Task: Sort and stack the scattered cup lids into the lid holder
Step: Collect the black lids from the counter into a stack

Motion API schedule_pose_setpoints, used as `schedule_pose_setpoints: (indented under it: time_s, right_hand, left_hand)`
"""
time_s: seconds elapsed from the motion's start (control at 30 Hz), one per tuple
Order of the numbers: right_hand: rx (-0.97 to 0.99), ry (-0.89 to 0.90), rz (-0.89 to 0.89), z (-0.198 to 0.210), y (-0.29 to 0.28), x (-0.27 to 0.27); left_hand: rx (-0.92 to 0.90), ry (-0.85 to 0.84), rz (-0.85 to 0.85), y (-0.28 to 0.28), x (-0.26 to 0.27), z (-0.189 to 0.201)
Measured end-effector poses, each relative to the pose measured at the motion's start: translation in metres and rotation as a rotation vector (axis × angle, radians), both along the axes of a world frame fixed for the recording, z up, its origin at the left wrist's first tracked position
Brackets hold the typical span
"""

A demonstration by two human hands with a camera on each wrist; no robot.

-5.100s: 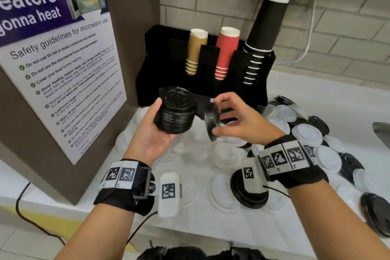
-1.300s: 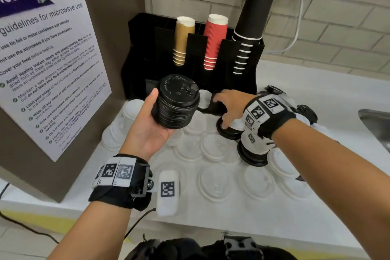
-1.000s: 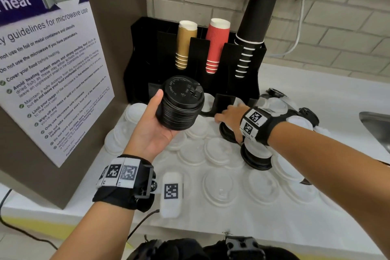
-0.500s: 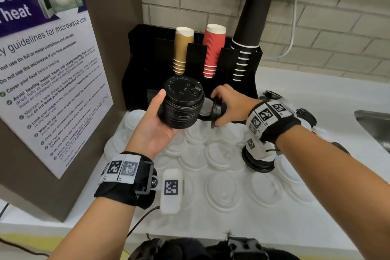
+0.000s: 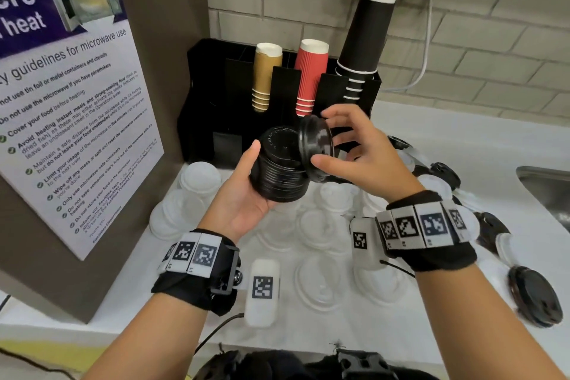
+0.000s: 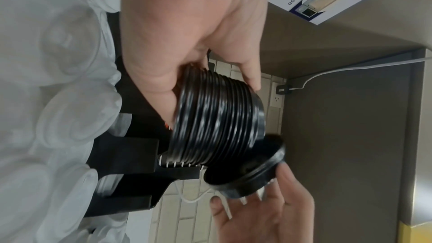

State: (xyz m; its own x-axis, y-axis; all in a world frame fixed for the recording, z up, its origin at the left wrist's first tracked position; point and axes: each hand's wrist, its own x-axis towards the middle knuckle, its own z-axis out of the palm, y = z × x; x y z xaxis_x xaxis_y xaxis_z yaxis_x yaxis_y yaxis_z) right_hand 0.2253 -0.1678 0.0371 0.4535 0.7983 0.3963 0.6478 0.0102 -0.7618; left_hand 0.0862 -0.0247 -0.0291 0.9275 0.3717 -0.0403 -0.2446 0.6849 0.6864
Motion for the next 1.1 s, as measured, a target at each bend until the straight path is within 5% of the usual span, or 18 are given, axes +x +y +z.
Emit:
schedule_pose_setpoints:
  time_s: [0.13, 0.63, 0.77, 0.83, 0.97, 1.1]
  right_hand:
    - [-0.075, -0.141, -0.013, 0.006, 0.000, 0.002]
    - [-0.237, -0.229, 0.089, 0.021, -0.013, 0.013]
    - [-0.218, -0.105, -0.033, 0.018, -0.024, 0.035]
    - [-0.451, -0.194, -0.077, 0.012, -0.031, 0.055]
    - [-1.217, -0.400, -0.072, -0.014, -0.039, 0.081]
    - [-1.423, -0.484, 0.003, -0.034, -0.036, 0.082]
  left_hand:
    - [-0.011, 0.008, -0.045, -0.009, 0.006, -0.001]
    - [0.016, 0.024, -0.093, -0.031, 0.020, -0.006]
    - [-0.018, -0.001, -0.027, -0.028, 0.019, -0.006]
    - [-0.039, -0.017, 0.014, -0.023, 0.017, -0.005]
    - [-0.019, -0.040, 0.093, -0.015, 0.013, -0.004]
    - [-0.010, -0.063, 0.092, -0.013, 0.008, -0.004]
